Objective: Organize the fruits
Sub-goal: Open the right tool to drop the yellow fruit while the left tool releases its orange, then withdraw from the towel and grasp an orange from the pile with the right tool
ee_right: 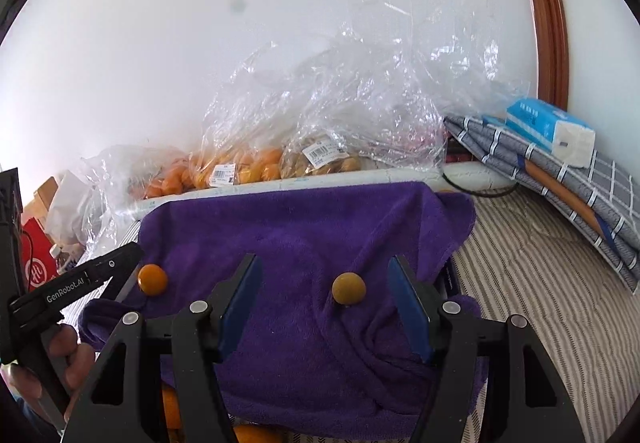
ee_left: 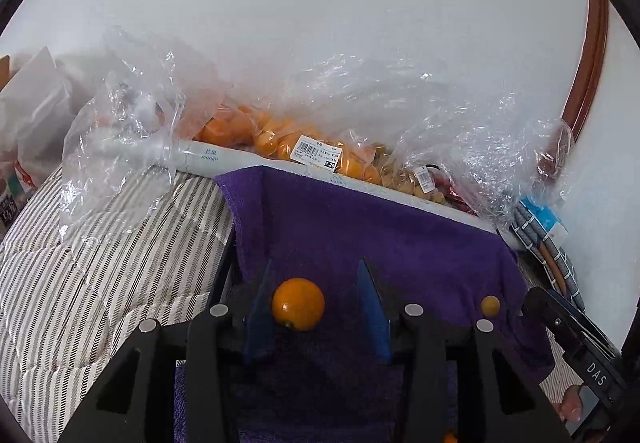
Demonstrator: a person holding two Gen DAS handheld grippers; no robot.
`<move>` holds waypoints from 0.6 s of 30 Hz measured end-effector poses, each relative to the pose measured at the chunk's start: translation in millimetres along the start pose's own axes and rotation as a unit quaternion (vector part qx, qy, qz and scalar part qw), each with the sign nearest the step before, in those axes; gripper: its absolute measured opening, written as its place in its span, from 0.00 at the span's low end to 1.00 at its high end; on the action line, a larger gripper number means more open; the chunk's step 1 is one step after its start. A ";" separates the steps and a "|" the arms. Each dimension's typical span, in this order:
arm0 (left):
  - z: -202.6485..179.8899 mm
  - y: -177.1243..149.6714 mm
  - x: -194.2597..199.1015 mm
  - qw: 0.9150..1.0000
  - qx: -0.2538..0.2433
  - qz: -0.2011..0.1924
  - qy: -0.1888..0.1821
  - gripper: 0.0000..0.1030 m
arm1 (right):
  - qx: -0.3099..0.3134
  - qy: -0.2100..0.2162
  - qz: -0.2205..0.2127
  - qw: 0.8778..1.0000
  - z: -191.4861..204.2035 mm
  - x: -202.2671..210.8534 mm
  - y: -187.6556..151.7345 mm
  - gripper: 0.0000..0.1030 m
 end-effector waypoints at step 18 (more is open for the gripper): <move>-3.4 -1.5 3.7 1.000 -0.012 0.000 0.003 0.40 | 0.012 0.008 0.027 1.000 14.7 31.6 -11.2 0.62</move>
Point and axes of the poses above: each gripper's, at about its wrist camera, not at the fingertips, and x roughly against the way its jaws point, z to its left, y to its top, the point moved 5 cm from there along -x, roughly the way its jaws point, and after that the axes turned 8 degrees about -z, right-handed, at the moved point
